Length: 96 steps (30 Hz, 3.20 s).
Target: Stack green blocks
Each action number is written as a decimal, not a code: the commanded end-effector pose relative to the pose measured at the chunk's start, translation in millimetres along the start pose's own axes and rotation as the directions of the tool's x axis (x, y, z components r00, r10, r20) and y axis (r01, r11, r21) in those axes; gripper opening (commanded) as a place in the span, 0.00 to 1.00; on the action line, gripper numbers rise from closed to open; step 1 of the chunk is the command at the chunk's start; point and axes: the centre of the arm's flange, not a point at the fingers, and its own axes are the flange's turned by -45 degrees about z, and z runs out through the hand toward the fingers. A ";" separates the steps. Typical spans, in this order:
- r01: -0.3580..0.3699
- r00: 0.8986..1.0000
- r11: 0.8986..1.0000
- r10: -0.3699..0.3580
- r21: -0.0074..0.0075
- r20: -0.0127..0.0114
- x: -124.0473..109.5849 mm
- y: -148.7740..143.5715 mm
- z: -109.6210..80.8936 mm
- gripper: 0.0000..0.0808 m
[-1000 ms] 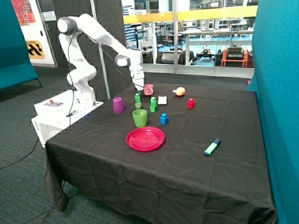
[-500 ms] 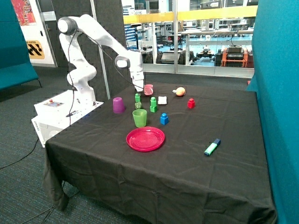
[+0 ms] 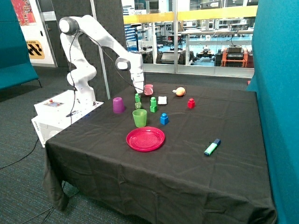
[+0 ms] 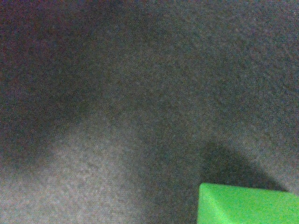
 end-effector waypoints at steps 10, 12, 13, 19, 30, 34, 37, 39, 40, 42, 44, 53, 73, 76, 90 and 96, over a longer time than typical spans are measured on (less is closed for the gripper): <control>-0.017 1.000 1.000 0.017 -0.003 0.005 1.5 4.2 -0.2 0.01; -0.016 1.000 1.000 0.016 -0.003 0.005 1.2 4.6 -0.7 0.01; -0.018 1.000 1.000 0.018 -0.003 0.005 1.0 4.8 -0.9 0.01; -0.022 1.000 1.000 0.022 -0.003 0.005 -1.7 3.9 0.4 0.03; -0.018 1.000 1.000 0.018 -0.003 0.005 -6.5 -1.2 3.1 0.04; -0.011 1.000 1.000 0.011 -0.003 0.005 -6.1 -2.9 3.3 0.03; -0.012 1.000 1.000 0.012 -0.003 0.005 -5.3 -3.9 2.9 0.01; -0.008 1.000 1.000 0.008 -0.003 0.005 -4.1 -4.5 2.2 0.00; -0.009 1.000 1.000 0.009 -0.003 0.005 -3.4 -4.9 1.7 0.00; -0.010 1.000 1.000 0.010 -0.003 0.005 -2.3 -5.4 1.0 0.00; -0.011 1.000 1.000 0.011 -0.003 0.005 -1.2 -5.9 0.2 0.00; -0.022 1.000 1.000 0.022 -0.003 0.005 7.4 0.3 -15.8 0.00; -0.051 0.999 0.999 0.051 -0.003 0.005 19.1 18.1 -42.2 0.00; -0.053 0.999 0.999 0.053 -0.003 0.005 24.2 20.4 -48.9 0.00; -0.078 0.997 0.997 0.078 -0.003 0.004 48.3 40.2 -81.5 0.00; -0.090 0.996 0.996 0.090 -0.003 0.004 53.2 46.8 -86.7 0.00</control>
